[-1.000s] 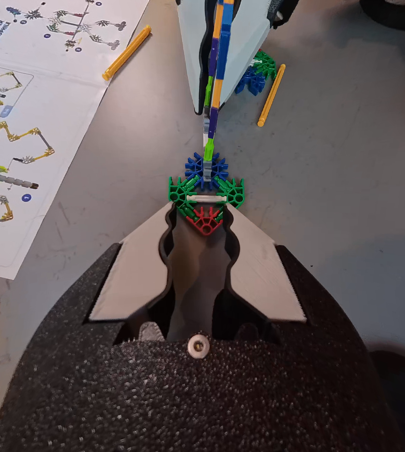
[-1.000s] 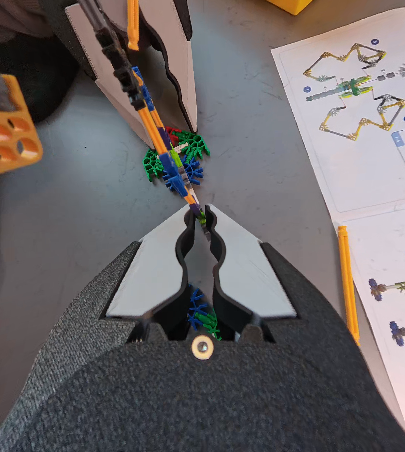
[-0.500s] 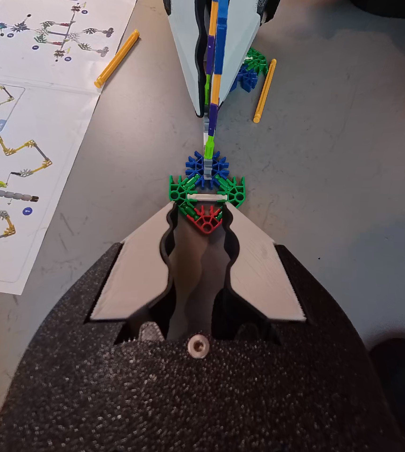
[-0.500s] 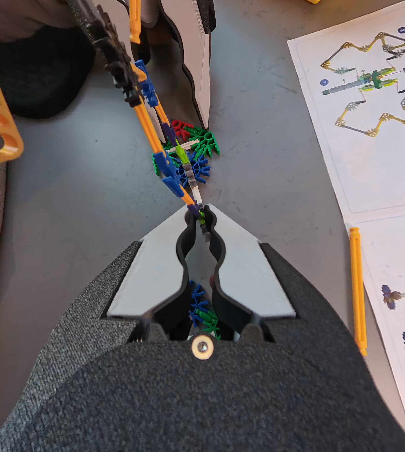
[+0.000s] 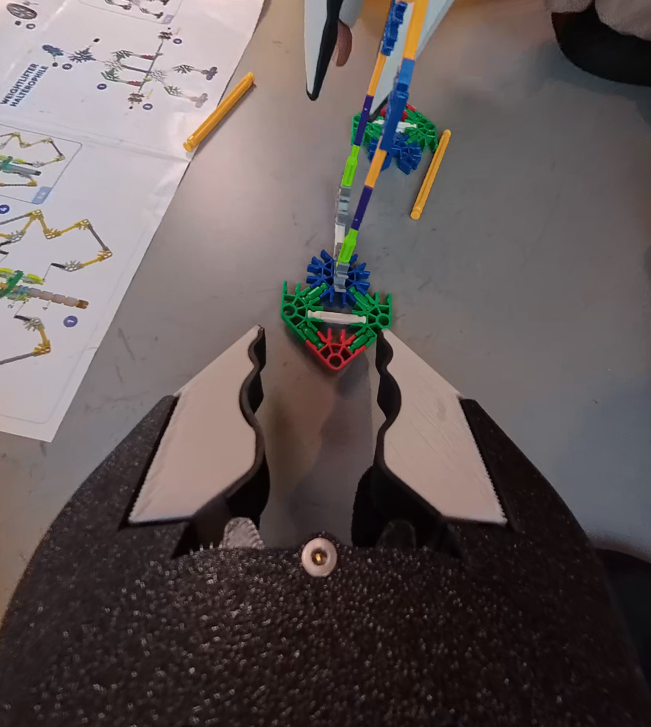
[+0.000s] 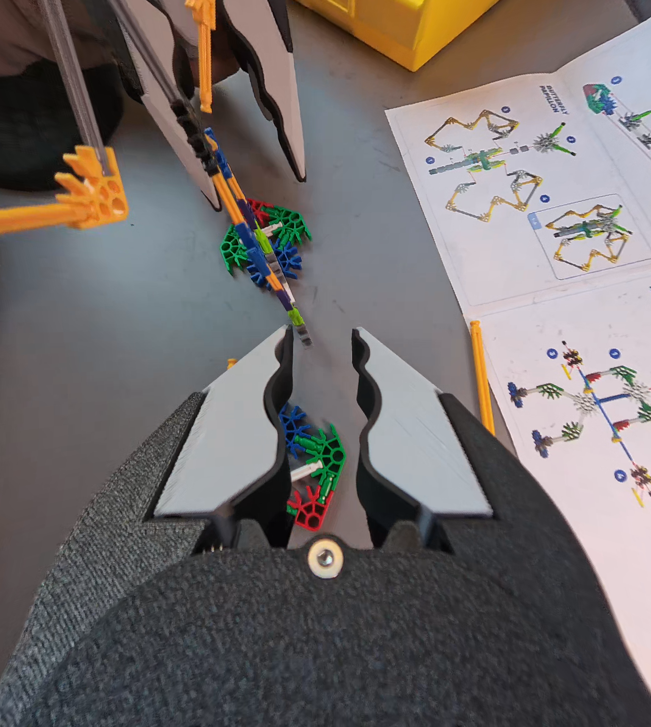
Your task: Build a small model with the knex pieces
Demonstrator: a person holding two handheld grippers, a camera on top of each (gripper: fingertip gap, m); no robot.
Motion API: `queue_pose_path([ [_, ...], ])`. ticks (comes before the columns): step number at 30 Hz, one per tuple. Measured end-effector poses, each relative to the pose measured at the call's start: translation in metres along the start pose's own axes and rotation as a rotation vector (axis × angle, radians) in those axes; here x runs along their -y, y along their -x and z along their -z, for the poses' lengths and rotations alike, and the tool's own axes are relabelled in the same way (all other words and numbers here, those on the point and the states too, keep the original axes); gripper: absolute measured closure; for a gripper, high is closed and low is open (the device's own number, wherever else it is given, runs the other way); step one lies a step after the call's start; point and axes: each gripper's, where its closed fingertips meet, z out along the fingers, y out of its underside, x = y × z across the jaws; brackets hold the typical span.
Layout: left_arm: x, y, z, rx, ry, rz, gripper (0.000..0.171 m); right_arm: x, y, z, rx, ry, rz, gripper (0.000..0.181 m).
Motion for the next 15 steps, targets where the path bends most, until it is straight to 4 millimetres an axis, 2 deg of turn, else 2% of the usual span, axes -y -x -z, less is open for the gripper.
queue_pose_path([
  [4,-0.003,-0.006,-0.008,0.001,0.04,-0.046,0.122,-0.005,0.003,0.0,-0.013,0.007,0.01,0.157],
  [10,0.008,-0.007,-0.009,0.016,0.011,-0.084,0.141,-0.004,0.008,-0.022,-0.015,0.045,0.071,0.16],
  [15,-0.005,-0.008,-0.017,0.021,0.089,-0.077,0.144,-0.011,0.008,-0.034,0.004,0.105,0.08,0.172],
])
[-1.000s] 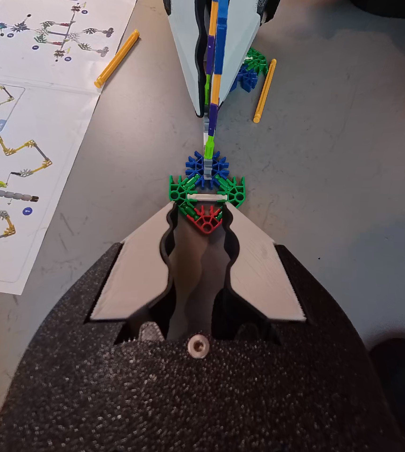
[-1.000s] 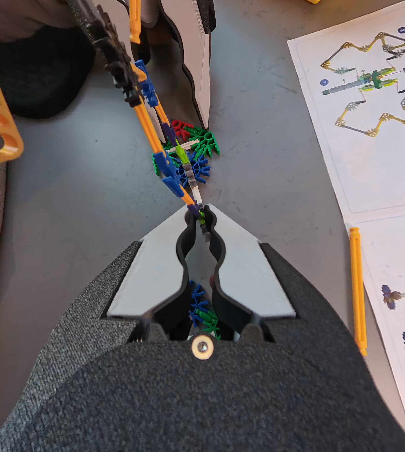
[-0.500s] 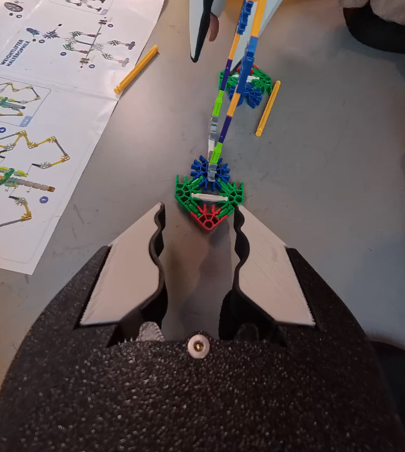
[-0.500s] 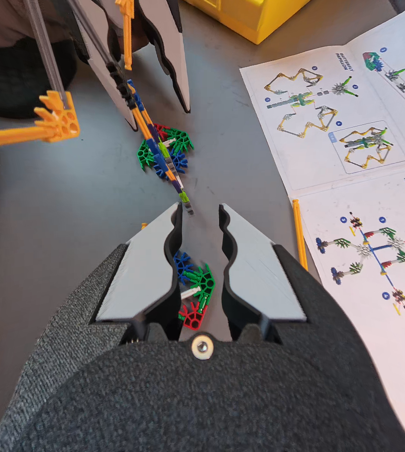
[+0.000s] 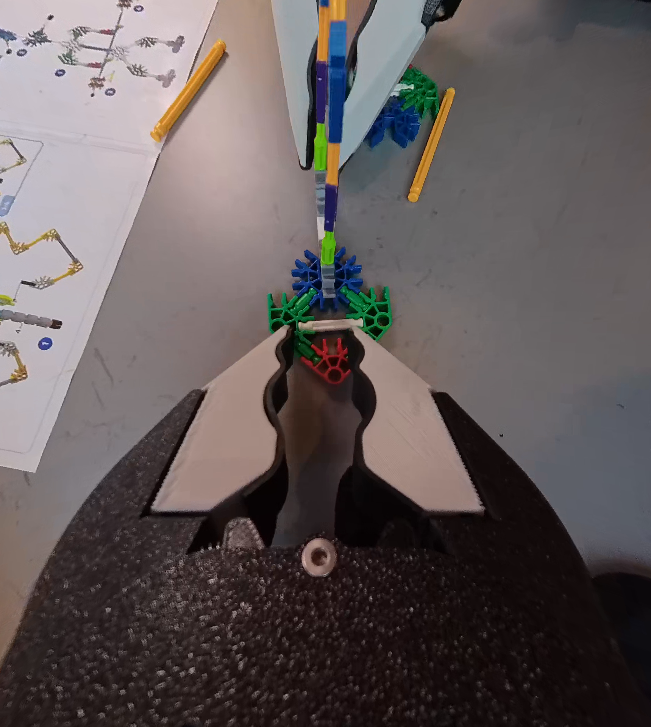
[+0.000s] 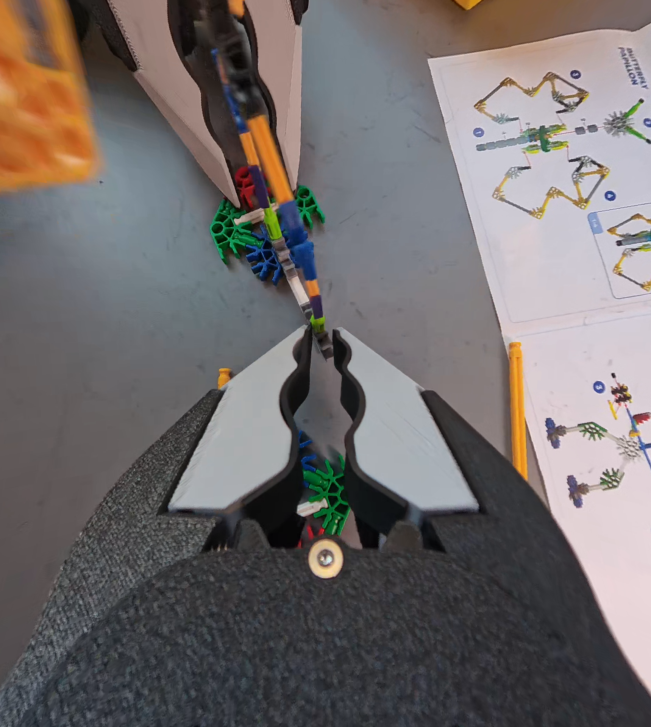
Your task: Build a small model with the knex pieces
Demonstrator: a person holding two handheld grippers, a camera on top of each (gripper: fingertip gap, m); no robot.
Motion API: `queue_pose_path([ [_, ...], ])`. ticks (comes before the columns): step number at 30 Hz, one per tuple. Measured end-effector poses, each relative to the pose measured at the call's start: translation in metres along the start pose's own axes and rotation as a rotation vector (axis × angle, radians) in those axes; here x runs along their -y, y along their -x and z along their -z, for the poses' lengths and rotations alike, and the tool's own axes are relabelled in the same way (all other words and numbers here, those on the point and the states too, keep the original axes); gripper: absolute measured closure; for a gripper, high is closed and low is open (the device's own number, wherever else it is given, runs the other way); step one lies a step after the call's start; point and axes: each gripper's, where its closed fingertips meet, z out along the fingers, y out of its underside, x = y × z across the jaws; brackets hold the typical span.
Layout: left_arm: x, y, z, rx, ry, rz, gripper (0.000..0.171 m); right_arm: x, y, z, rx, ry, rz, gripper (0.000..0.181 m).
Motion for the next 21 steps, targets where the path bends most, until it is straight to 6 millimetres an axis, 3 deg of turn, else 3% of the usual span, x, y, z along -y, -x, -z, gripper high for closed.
queue_pose_path([
  [3,0.0,0.001,-0.001,-0.035,-0.008,0.045,0.145,-0.003,0.002,-0.001,0.06,0.014,-0.086,0.173],
  [6,-0.001,0.008,-0.001,-0.031,-0.04,0.043,0.161,-0.004,0.011,-0.001,0.152,0.013,-0.161,0.174],
  [14,-0.001,0.008,-0.001,-0.014,-0.032,-0.016,0.16,-0.004,0.014,-0.002,0.132,0.033,-0.164,0.174],
  [18,0.005,0.006,0.003,-0.041,-0.06,0.026,0.132,-0.001,0.011,0.002,0.091,0.001,-0.14,0.17],
  [21,0.011,0.008,0.007,-0.016,-0.086,0.02,0.124,0.002,0.004,0.017,0.069,-0.023,-0.138,0.162],
])
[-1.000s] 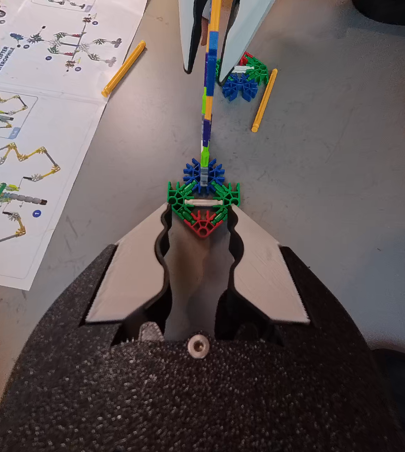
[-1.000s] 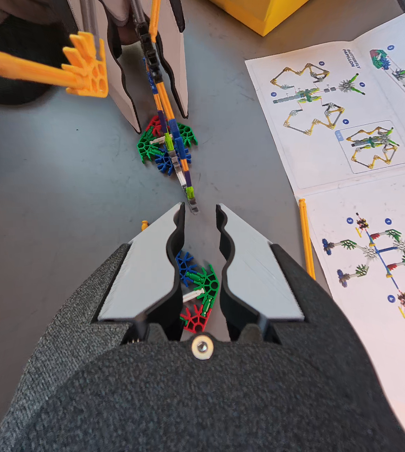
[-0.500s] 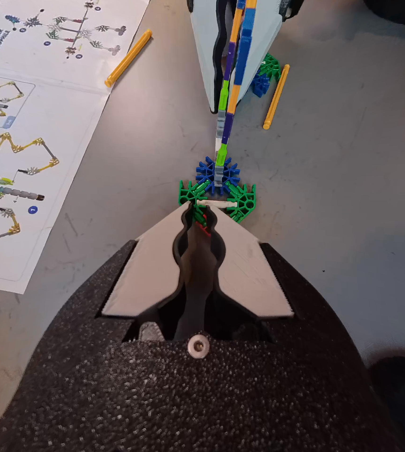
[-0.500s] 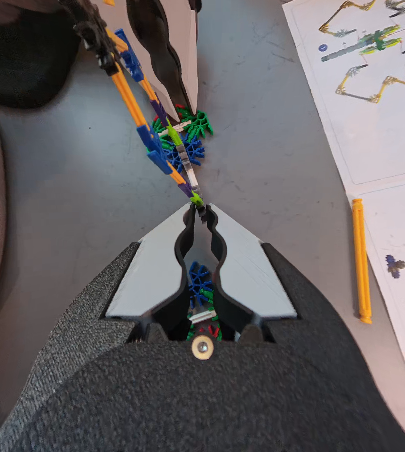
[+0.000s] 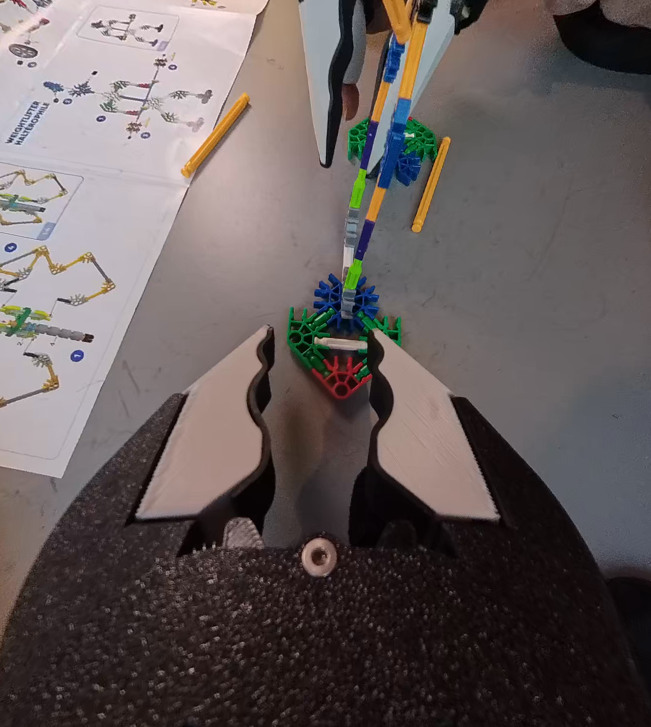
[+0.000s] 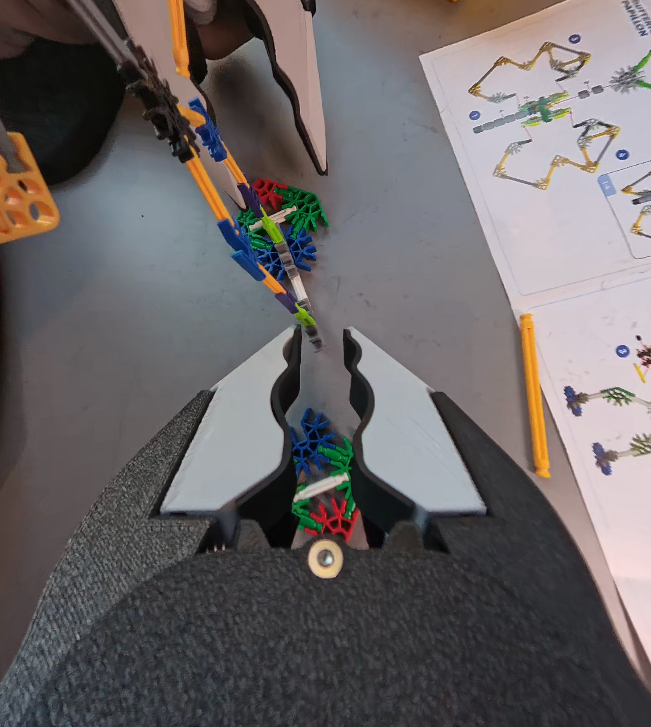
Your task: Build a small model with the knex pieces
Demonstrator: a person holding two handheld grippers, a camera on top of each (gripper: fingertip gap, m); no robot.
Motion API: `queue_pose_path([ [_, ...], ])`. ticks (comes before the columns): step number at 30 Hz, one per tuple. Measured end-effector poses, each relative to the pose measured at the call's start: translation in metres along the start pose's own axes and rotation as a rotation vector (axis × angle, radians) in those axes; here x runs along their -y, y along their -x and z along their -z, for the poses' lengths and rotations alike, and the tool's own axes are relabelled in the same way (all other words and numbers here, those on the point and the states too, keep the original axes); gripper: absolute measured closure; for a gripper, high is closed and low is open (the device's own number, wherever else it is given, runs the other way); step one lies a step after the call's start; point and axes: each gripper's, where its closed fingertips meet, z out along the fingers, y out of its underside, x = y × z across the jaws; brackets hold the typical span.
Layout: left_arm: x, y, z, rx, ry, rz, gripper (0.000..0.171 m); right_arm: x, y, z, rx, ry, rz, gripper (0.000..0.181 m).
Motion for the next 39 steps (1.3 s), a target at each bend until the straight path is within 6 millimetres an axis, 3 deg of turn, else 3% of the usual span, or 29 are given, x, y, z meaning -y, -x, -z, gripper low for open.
queue_pose_path([
  [3,0.004,-0.007,-0.003,-0.001,0.007,-0.01,0.112,-0.006,-0.01,0.024,-0.046,0.002,-0.019,0.158],
  [7,-0.004,-0.016,-0.014,-0.002,0.079,-0.052,0.101,-0.044,-0.024,0.051,-0.195,0.141,-0.032,0.141],
  [10,-0.01,-0.015,-0.017,0.008,0.12,-0.084,0.106,-0.066,-0.011,0.057,-0.197,0.173,-0.044,0.131],
  [14,-0.011,-0.015,-0.017,-0.023,0.109,-0.083,0.106,-0.087,-0.002,0.049,-0.204,0.2,-0.008,0.122],
  [23,-0.022,-0.01,-0.002,-0.048,0.071,-0.094,0.106,-0.079,-0.01,0.034,-0.172,0.137,-0.019,0.131],
  [32,-0.015,-0.009,-0.012,-0.036,0.072,-0.097,0.106,-0.05,-0.006,0.008,-0.144,0.119,-0.092,0.131],
  [39,-0.014,-0.009,-0.012,-0.044,0.054,-0.096,0.106,-0.048,-0.005,0.005,-0.149,0.144,-0.053,0.131],
])
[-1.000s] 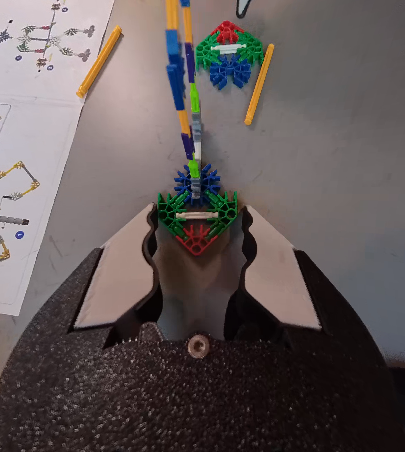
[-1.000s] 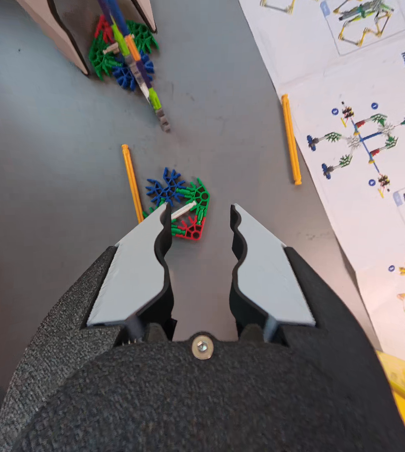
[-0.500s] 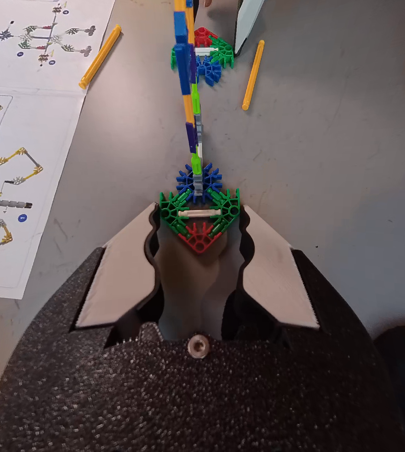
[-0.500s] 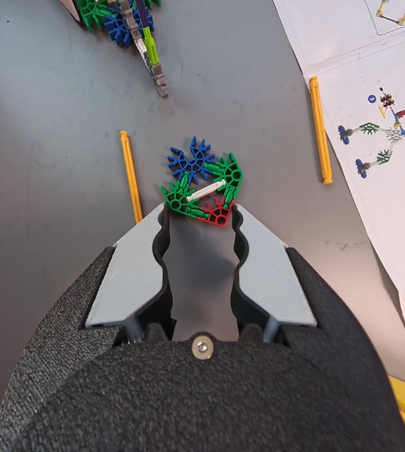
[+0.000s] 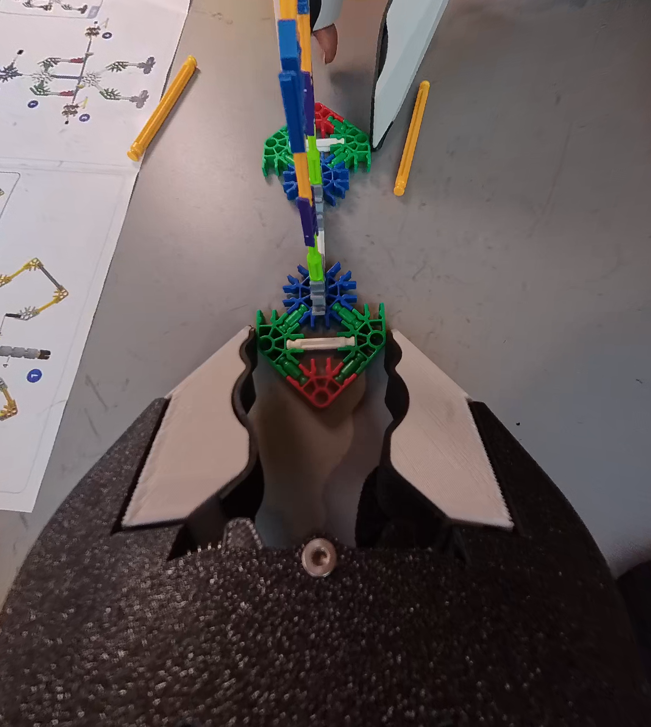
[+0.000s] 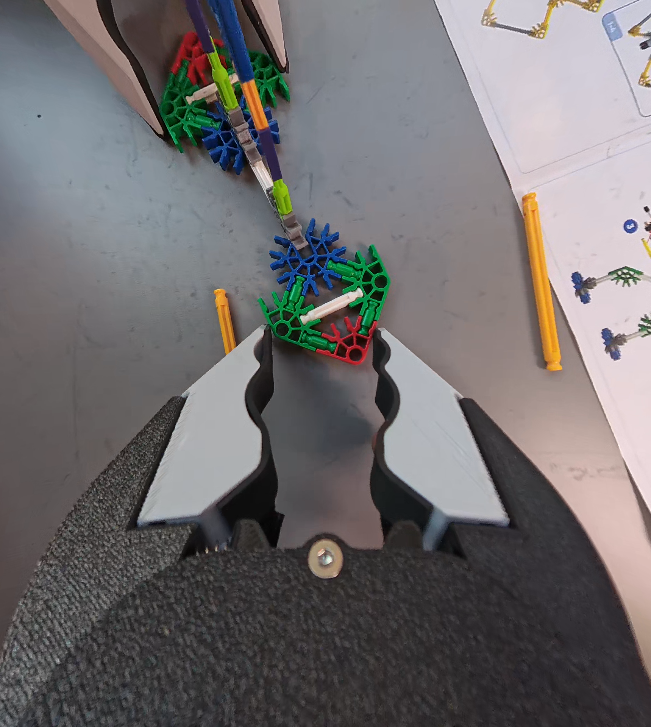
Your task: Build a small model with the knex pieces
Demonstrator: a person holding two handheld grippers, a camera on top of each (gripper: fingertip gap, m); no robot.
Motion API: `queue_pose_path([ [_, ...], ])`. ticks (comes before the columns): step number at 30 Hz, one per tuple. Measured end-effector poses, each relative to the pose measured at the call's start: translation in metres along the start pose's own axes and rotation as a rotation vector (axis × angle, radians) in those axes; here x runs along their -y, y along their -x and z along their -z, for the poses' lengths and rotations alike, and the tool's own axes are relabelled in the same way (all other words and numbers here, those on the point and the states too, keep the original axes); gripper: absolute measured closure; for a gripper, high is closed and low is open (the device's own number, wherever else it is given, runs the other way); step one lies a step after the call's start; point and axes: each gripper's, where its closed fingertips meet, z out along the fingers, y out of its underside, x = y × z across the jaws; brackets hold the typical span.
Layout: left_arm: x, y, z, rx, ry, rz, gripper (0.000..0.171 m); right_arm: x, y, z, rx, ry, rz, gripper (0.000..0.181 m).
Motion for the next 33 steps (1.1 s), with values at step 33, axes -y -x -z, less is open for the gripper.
queue_pose_path([
  [33,-0.01,0.004,0.011,-0.004,0.034,0.042,0.125,0.001,-0.002,-0.001,0.1,-0.058,0.212,0.159],
])
